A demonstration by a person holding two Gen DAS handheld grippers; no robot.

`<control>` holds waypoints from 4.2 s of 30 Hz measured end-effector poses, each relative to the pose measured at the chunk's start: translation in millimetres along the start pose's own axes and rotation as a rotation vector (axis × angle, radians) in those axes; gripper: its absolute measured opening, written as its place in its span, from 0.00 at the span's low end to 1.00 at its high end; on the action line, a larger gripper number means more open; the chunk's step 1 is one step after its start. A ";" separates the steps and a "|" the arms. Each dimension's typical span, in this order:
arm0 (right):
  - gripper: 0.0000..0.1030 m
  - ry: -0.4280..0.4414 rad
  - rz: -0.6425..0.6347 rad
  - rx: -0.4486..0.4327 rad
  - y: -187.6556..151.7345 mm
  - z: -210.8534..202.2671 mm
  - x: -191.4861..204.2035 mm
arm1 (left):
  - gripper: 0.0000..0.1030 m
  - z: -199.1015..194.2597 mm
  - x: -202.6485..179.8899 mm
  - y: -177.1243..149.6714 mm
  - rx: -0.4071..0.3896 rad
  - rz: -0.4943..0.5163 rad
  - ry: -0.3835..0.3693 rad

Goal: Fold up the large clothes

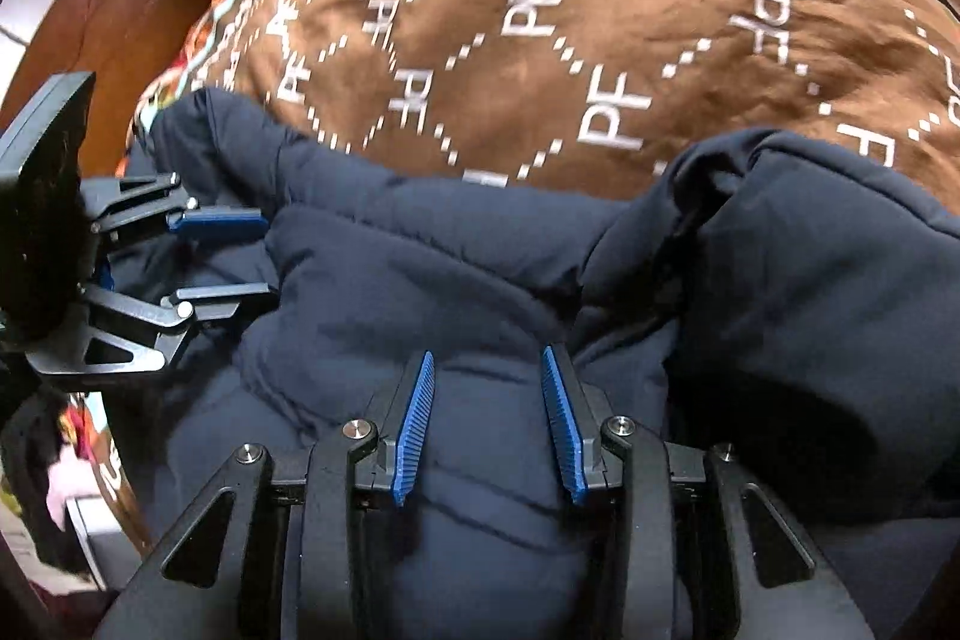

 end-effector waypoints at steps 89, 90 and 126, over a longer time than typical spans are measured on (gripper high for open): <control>0.99 -0.285 -0.217 -1.029 -358.0 -380.3 235.6 | 0.98 -423.8 -257.2 -325.3 -0.963 -0.176 0.343; 0.99 -0.282 -0.218 -1.031 -364.4 -380.1 236.8 | 0.98 -424.4 -260.6 -330.7 -0.964 -0.177 0.349; 0.99 -0.424 -0.164 -0.626 -532.3 -154.1 188.8 | 0.98 -177.9 -248.0 -537.8 -0.594 -0.516 0.288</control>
Point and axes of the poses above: each gripper's, at about its wrist camera, not at the fingertips, and z roughly the way its jaws point, x to its left, y to its top, the point moved 9 cm from there along z, roughly the way its jaws point, and after that the axes turned 2 degrees about -z, right-handed, at the moved point
